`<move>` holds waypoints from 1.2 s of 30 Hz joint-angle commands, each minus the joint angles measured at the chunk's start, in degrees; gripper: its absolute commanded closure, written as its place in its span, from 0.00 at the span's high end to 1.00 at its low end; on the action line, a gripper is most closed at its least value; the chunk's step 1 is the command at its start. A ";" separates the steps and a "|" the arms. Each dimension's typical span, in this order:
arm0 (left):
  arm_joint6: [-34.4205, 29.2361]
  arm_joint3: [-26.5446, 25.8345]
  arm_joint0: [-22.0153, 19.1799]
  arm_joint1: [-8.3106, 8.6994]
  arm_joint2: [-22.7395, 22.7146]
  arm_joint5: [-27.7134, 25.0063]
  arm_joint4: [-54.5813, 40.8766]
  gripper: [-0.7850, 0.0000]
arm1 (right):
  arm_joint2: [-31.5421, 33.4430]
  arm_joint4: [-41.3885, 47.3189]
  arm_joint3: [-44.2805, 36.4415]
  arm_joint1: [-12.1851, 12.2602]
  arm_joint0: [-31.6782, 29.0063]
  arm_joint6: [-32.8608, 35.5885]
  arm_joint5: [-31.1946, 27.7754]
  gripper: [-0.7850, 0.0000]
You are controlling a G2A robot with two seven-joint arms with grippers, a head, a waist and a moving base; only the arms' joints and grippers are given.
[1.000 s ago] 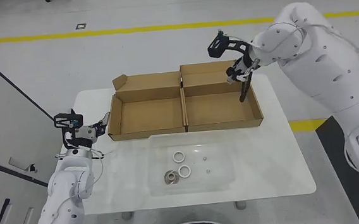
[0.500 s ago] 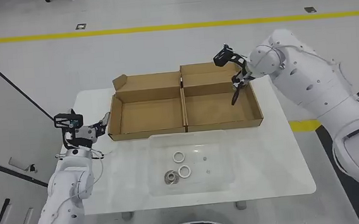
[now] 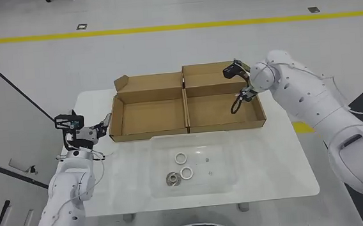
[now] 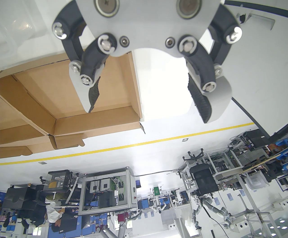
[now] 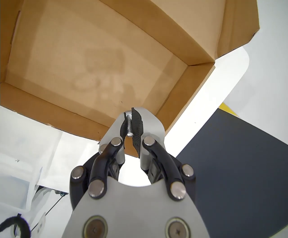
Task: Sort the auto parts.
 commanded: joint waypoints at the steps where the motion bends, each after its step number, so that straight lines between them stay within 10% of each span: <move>1: 0.00 0.00 0.00 0.00 0.00 0.00 0.00 1.00 | 0.29 0.43 0.54 -0.09 -0.66 -0.61 0.70 0.00; 36: 0.00 0.00 0.00 0.00 0.00 0.00 0.00 1.00 | 2.23 -3.96 3.31 -2.30 -7.90 -6.41 11.79 0.00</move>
